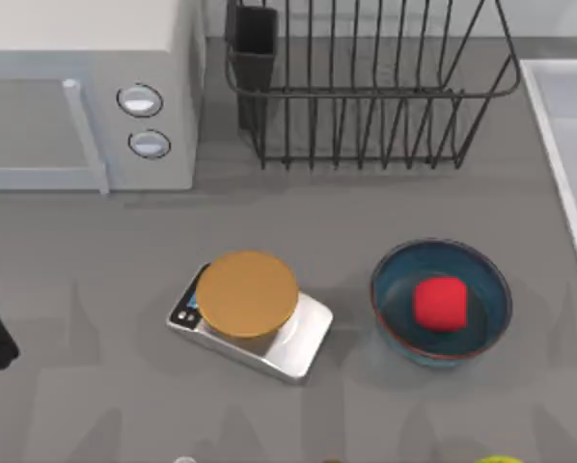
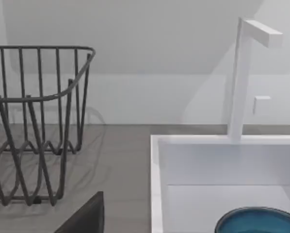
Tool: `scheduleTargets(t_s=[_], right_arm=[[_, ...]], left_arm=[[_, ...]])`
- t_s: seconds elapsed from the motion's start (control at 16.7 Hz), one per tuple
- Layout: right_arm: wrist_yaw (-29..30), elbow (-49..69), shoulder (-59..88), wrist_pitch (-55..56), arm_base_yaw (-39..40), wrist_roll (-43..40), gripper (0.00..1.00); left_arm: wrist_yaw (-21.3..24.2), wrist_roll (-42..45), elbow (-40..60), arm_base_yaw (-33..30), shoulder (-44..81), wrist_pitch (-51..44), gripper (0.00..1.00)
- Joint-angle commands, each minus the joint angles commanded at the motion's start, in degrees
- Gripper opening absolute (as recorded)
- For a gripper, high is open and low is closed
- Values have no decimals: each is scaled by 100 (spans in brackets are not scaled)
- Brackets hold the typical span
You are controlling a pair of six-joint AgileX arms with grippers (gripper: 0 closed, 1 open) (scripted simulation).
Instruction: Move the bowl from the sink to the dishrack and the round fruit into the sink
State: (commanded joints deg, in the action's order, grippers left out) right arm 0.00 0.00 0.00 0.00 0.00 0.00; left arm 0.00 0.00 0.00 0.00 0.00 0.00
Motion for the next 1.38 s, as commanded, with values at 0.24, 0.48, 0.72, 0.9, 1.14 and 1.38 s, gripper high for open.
scheduleTargets(t_s=[0.24,0.48,0.72,0.9,1.14,1.38], right_arm=[[-1,149,163,-78,-24,-23,100],[-10,1066,1163,-560,-174,-167,100],[-27,2636,2884,-1391,-431,-412,100],[-43,4109,4500,-2174,-673,-642,100],[-67,6287,6893,-3334,-1032,-979,100],[-94,8501,9326,-4519,-1397,-1319,100]], left_arm=[[0,0,0,0,0,0,100],[0,0,0,0,0,0,100],[0,0,0,0,0,0,100],[0,0,0,0,0,0,100],[0,0,0,0,0,0,100],[0,0,0,0,0,0,100]])
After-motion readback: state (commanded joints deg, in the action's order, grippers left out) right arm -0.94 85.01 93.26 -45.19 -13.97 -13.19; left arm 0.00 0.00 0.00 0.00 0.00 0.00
